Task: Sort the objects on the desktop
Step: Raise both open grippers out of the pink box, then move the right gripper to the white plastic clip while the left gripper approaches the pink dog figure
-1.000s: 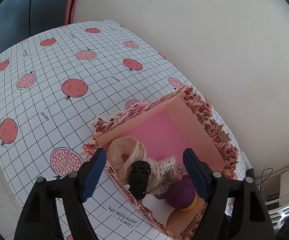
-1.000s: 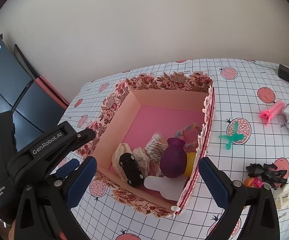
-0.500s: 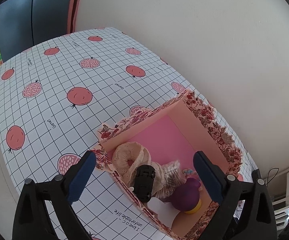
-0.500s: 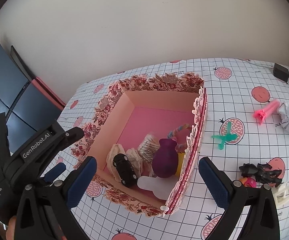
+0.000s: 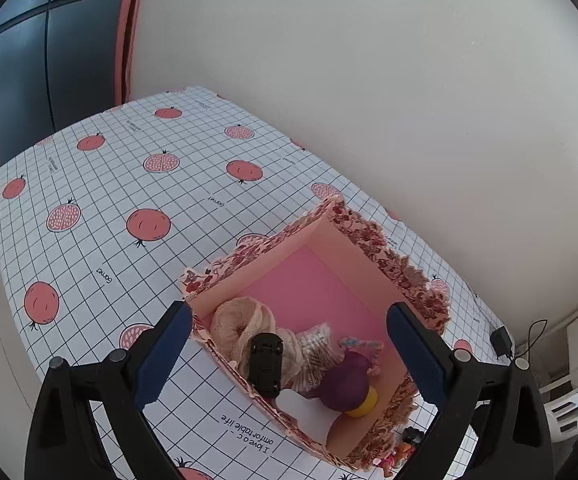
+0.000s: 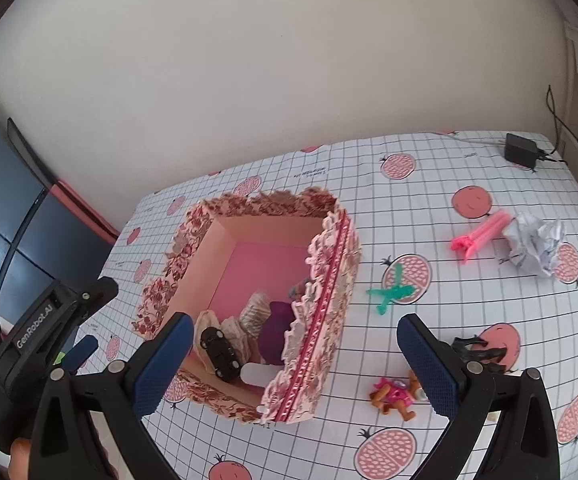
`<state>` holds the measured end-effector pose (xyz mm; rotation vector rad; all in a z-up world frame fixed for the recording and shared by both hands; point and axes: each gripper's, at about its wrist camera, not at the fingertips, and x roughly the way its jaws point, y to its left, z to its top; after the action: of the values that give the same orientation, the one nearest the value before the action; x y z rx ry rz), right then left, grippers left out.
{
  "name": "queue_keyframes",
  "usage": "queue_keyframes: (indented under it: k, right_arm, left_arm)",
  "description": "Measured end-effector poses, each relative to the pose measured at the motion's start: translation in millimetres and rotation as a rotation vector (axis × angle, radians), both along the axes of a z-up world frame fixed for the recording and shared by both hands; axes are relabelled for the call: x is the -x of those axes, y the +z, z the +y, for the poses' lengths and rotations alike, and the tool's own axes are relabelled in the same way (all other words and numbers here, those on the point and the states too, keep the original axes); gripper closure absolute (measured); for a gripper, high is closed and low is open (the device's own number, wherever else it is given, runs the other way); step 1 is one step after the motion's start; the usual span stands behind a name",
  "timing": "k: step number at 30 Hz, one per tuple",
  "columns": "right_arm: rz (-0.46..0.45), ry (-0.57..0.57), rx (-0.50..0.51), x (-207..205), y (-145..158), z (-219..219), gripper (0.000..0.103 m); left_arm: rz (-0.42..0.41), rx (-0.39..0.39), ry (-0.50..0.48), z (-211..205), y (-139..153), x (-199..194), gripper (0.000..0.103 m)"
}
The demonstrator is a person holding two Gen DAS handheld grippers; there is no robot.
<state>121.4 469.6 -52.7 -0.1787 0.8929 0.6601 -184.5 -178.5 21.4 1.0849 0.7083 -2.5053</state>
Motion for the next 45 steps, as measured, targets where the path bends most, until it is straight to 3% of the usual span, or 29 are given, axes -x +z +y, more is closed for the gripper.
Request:
queue_keyframes:
  k: [5,11,23,31,39,45]
  right_arm:
    - [-0.103,-0.063,0.028,-11,32,-32,0.000]
    - [-0.137,-0.140,0.032,-27,58,-75,0.000]
    - [-0.107,-0.223,0.122,-51,57,-126,0.000]
    - [-0.036,-0.226,0.200,-66,31,-140,0.000]
    - [0.085,-0.221,0.320,-81,-25,-141,0.000]
    - [0.172,-0.239,0.404,-91,-65,-149,0.000]
  left_arm:
    - [0.052,0.004,-0.064,29,22,-4,0.005]
    - [0.057,0.028,-0.172,79,31,2,0.005]
    - [-0.028,0.042,-0.393,184,12,17,0.005]
    - [-0.094,0.028,-0.435,208,-9,24,0.005]
    - [-0.226,-0.022,-0.479,225,-57,35,0.005]
    - [-0.302,0.000,-0.482,232,-84,39,0.005]
